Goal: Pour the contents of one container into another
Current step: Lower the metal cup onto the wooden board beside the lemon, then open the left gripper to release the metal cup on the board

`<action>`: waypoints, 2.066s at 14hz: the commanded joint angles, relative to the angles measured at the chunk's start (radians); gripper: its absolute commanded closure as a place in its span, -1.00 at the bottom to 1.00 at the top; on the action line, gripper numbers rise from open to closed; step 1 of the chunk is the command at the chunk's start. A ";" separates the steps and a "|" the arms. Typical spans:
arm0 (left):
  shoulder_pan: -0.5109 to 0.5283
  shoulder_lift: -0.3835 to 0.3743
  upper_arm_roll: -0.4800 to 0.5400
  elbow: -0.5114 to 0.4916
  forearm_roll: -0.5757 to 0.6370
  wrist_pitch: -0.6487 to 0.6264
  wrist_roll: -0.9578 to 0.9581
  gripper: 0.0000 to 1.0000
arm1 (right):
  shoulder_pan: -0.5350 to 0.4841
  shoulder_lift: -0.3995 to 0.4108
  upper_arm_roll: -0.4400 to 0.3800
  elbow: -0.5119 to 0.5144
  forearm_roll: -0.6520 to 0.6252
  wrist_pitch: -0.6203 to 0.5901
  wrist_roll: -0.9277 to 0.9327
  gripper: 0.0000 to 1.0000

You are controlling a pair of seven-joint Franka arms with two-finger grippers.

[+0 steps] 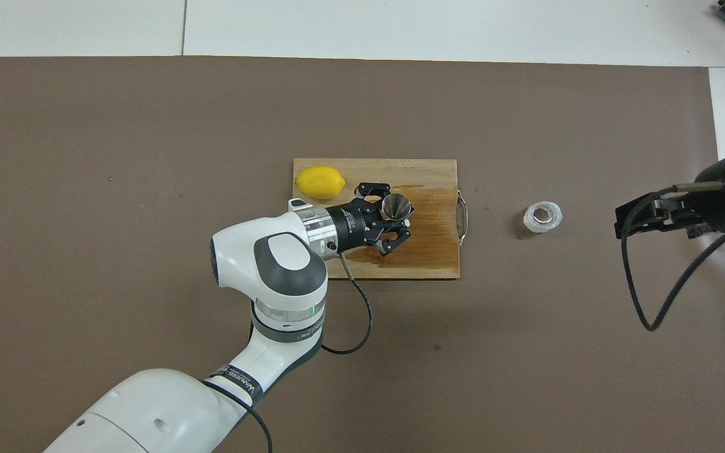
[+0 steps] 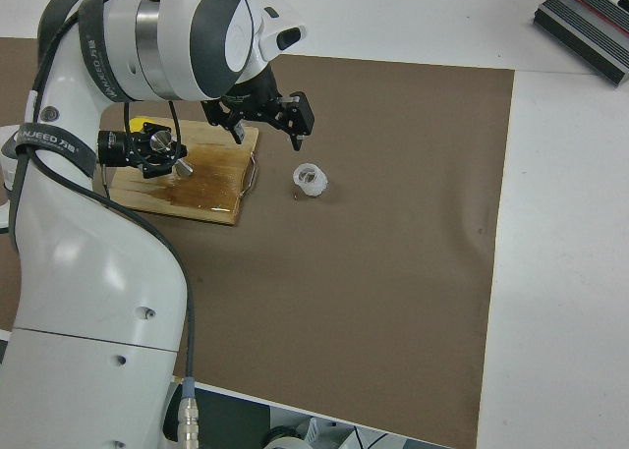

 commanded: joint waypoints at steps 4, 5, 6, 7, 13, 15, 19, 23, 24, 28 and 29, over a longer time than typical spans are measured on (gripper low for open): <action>-0.054 -0.008 0.010 -0.038 -0.085 0.045 0.051 1.00 | -0.009 -0.006 0.005 -0.003 -0.014 -0.012 -0.025 -1.00; -0.054 -0.008 0.010 -0.038 -0.085 0.049 0.051 1.00 | -0.009 -0.006 0.005 -0.003 -0.014 -0.012 -0.025 -1.00; -0.054 -0.006 0.010 -0.040 -0.087 0.049 0.055 1.00 | -0.009 -0.006 0.005 -0.003 -0.014 -0.012 -0.025 -1.00; -0.054 -0.006 0.010 -0.043 -0.088 0.049 0.065 1.00 | -0.009 -0.006 0.005 -0.003 -0.013 -0.012 -0.025 -1.00; -0.052 -0.009 0.011 -0.032 -0.073 0.056 0.078 -1.00 | -0.009 -0.006 0.005 -0.003 -0.014 -0.012 -0.025 -1.00; -0.052 -0.009 0.011 -0.029 -0.050 0.059 0.077 -1.00 | -0.009 -0.006 0.005 -0.003 -0.014 -0.012 -0.025 -1.00; -0.043 -0.027 0.011 -0.037 -0.024 0.080 0.080 -1.00 | -0.009 -0.006 0.005 -0.003 -0.013 -0.012 -0.025 -1.00; -0.043 -0.081 0.013 -0.063 0.011 0.126 0.074 -1.00 | -0.009 -0.006 0.005 -0.003 -0.013 -0.012 -0.025 -1.00; -0.042 -0.109 0.013 -0.083 0.017 0.126 0.074 -1.00 | -0.009 -0.006 0.005 -0.003 -0.014 -0.012 -0.025 -1.00; -0.034 -0.193 0.016 -0.163 0.018 0.125 0.069 -1.00 | -0.009 -0.006 0.005 -0.003 -0.014 -0.012 -0.025 -1.00; -0.034 -0.199 0.017 -0.164 0.018 0.126 0.069 -1.00 | -0.009 -0.006 0.005 -0.003 -0.014 -0.012 -0.025 -1.00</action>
